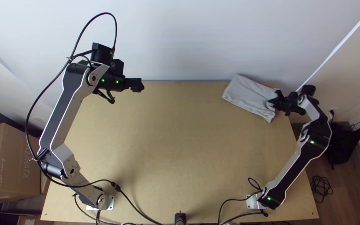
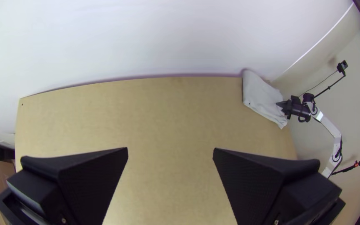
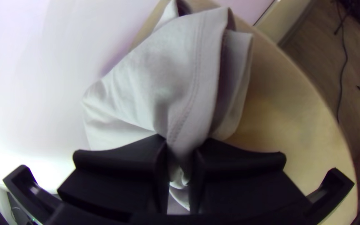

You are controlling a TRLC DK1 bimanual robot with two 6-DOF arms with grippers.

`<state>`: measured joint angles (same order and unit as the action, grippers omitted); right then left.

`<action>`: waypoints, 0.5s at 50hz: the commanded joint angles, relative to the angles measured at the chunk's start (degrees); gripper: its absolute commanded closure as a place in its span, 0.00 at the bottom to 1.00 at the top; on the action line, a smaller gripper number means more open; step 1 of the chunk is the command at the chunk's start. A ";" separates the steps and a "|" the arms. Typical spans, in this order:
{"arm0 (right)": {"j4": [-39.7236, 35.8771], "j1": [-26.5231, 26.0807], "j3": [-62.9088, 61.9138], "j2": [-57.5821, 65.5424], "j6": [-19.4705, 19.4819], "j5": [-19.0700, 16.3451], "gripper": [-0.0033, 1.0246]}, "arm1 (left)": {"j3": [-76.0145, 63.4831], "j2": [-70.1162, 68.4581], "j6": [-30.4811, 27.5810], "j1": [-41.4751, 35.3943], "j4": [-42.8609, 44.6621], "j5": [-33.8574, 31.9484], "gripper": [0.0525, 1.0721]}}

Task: Fold the t-shirt

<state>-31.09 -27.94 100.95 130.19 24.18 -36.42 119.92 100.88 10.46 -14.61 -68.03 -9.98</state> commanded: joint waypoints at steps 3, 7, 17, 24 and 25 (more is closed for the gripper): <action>-2.13 -3.61 -0.93 -1.87 0.69 1.80 0.18 | 1.99 -1.21 0.62 -0.42 0.09 0.13 0.04; -2.13 -4.93 -2.51 -6.88 -0.28 3.73 0.04 | 2.95 -2.18 0.97 0.55 0.35 0.40 0.04; -1.16 -6.68 -4.09 -22.35 -8.54 9.35 0.04 | 7.70 -5.61 2.64 6.53 2.64 1.45 0.04; 0.07 -6.60 -2.86 -32.28 -11.88 10.67 0.04 | 7.79 -10.44 2.55 11.18 4.13 1.63 0.04; 0.33 -6.68 -2.42 -33.42 -11.88 10.76 0.04 | 7.79 -11.06 2.55 12.06 4.22 1.72 0.04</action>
<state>-31.68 -34.59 97.54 104.22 15.05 -26.30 125.27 95.31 12.01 -5.32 -64.58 -8.64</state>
